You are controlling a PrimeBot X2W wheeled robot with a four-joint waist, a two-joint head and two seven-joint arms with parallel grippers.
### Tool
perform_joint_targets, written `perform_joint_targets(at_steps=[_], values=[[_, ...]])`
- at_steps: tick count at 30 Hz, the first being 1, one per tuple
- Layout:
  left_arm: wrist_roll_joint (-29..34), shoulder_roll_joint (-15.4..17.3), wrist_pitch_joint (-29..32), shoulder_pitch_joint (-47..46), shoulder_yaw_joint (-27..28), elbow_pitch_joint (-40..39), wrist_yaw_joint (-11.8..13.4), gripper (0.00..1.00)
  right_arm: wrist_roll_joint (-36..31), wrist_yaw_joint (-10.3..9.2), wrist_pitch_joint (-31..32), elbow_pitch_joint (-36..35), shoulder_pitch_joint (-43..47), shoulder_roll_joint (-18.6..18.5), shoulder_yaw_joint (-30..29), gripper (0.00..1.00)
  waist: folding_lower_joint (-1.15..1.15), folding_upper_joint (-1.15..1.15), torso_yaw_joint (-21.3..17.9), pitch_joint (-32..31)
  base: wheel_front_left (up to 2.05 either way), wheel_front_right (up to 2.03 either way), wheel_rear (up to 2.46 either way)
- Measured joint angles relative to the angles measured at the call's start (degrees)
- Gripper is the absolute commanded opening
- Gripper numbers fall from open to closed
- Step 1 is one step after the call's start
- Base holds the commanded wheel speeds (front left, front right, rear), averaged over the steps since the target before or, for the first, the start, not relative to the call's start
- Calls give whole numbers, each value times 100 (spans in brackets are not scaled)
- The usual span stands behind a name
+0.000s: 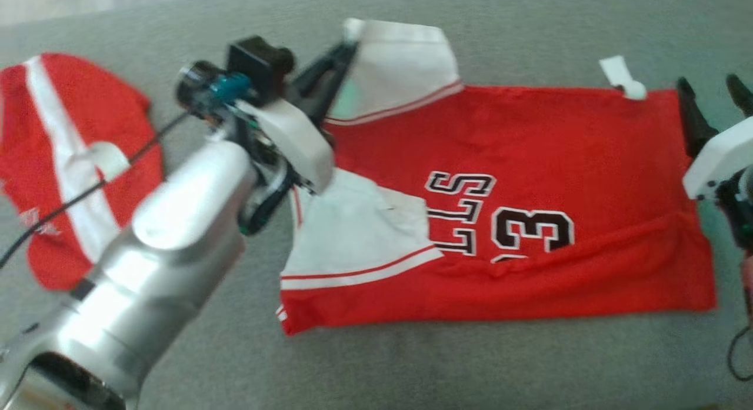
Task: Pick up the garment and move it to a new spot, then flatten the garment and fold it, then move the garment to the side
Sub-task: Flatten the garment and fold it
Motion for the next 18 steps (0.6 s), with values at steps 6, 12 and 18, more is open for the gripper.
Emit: perform_joint_targets(at_steps=[6,12,18], values=[[4,57,283,196,-187,-1036,204,0,-276,0,375,1185,-405,-274,-122,100,0,0,341,59,0,0,0],[4,236,522,308,-238,-1675,387,0,-705,0,346,2023,-906,-289,-474,100,1,0,489,248,0,0,0],[4,348,643,312,-237,-2048,526,0,-1099,0,186,2615,-1195,-279,-584,100,1,0,546,411,0,0,0]])
